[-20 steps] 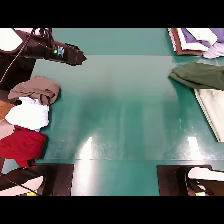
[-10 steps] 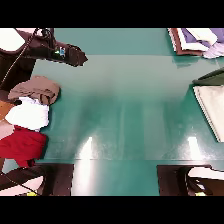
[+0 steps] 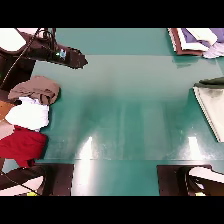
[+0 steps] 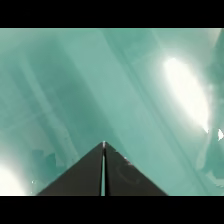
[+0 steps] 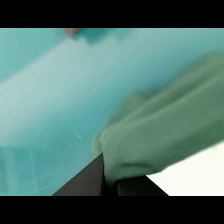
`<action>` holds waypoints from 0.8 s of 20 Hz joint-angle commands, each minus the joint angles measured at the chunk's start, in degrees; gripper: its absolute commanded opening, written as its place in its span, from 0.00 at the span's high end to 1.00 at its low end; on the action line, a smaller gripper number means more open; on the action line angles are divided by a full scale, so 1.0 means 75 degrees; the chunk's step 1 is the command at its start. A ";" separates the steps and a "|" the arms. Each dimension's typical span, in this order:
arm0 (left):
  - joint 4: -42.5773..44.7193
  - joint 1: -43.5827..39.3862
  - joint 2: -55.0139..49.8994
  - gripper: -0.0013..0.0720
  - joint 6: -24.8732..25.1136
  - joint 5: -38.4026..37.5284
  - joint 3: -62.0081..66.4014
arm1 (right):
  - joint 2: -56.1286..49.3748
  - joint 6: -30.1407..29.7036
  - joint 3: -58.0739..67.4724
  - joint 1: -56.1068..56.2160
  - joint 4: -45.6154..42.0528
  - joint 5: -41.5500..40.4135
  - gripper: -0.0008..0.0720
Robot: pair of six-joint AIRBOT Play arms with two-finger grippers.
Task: Fold the shirts.
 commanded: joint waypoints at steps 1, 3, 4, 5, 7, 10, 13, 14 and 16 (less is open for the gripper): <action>0.0003 -0.0003 -0.0003 0.95 0.0009 -0.0052 -0.0003 | 0.0685 0.0006 -0.1052 -0.0440 -0.1177 0.0169 0.97; 0.0003 -0.0003 -0.0003 0.95 0.0015 -0.0050 -0.0003 | 0.1014 0.0015 -0.1641 -0.0778 -0.1696 0.0312 0.97; 0.0006 -0.0003 -0.0003 0.95 0.0015 -0.0047 -0.0003 | 0.1145 0.0026 -0.1918 -0.0965 -0.2002 0.0370 0.96; 0.0006 -0.0003 -0.0003 0.95 0.0015 -0.0050 -0.0003 | 0.1239 0.0029 -0.2142 -0.1142 -0.2285 0.0452 0.83; 0.0006 -0.0003 -0.0003 0.95 0.0015 -0.0050 -0.0003 | 0.1384 0.0093 -0.2530 -0.1434 -0.2544 0.0475 0.37; 0.0003 -0.0003 -0.0003 0.95 0.0009 -0.0052 -0.0003 | 0.1492 0.0297 -0.2757 -0.1696 -0.2503 0.0481 0.32; -0.0012 -0.0003 -0.0003 0.95 0.0012 -0.0050 0.0000 | 0.1512 0.0458 -0.2739 -0.1361 -0.2296 0.0513 0.32; -0.0012 -0.0003 -0.0003 0.95 0.0012 -0.0020 0.0000 | 0.1512 0.0551 -0.2739 -0.1093 -0.2028 0.0548 0.32; -0.0012 -0.0003 0.0000 0.95 0.0003 -0.0073 0.0000 | 0.1512 0.0571 -0.2739 -0.0364 -0.1207 0.0708 0.32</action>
